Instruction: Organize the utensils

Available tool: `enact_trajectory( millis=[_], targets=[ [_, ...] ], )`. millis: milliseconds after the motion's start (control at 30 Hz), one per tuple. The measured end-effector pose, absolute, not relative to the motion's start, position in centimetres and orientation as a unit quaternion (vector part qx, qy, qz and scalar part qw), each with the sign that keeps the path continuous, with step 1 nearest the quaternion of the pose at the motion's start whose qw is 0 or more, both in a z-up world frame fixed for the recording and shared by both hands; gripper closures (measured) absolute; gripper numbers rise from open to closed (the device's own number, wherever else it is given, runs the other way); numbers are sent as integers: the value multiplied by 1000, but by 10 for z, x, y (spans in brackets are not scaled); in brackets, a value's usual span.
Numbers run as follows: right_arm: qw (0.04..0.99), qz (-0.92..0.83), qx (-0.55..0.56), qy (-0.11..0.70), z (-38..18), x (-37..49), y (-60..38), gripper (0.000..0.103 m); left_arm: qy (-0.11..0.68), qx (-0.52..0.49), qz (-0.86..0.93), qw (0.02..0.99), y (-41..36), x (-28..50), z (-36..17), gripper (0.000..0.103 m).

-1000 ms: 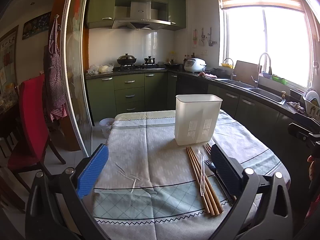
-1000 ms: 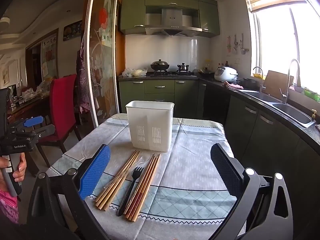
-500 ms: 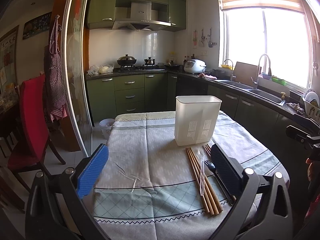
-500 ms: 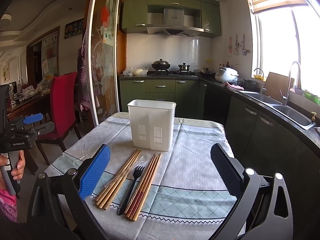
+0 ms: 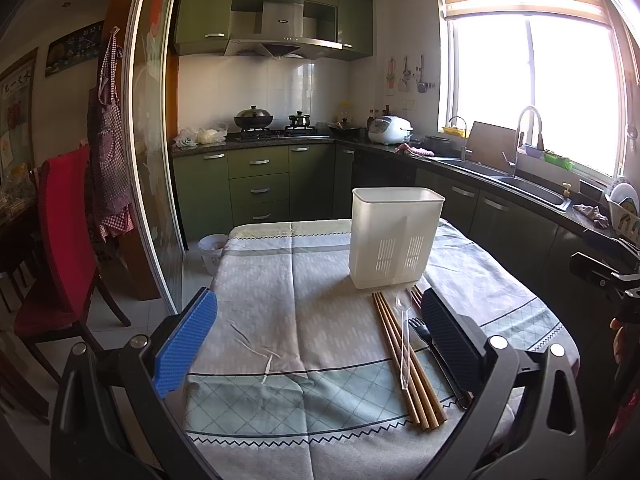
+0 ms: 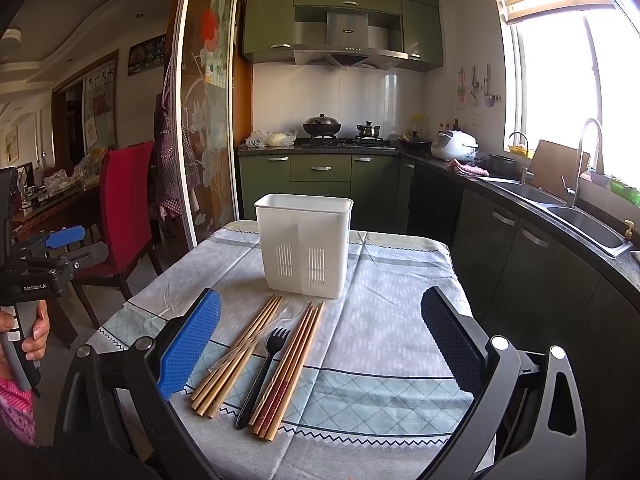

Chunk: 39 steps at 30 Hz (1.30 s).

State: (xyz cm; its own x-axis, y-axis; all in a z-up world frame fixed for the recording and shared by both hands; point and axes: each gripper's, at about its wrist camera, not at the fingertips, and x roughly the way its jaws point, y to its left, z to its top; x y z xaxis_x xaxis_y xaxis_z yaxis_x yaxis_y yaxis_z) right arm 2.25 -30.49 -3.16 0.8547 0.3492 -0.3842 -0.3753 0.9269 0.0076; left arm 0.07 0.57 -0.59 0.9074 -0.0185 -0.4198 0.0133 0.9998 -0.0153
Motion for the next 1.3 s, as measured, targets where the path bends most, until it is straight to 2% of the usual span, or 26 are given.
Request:
enact_trajectory(
  millis=[1300],
  targets=[
    [960,189,-32,203,-37,26,-303,4,222,-7,-8,975,7,4,-15,6]
  ],
)
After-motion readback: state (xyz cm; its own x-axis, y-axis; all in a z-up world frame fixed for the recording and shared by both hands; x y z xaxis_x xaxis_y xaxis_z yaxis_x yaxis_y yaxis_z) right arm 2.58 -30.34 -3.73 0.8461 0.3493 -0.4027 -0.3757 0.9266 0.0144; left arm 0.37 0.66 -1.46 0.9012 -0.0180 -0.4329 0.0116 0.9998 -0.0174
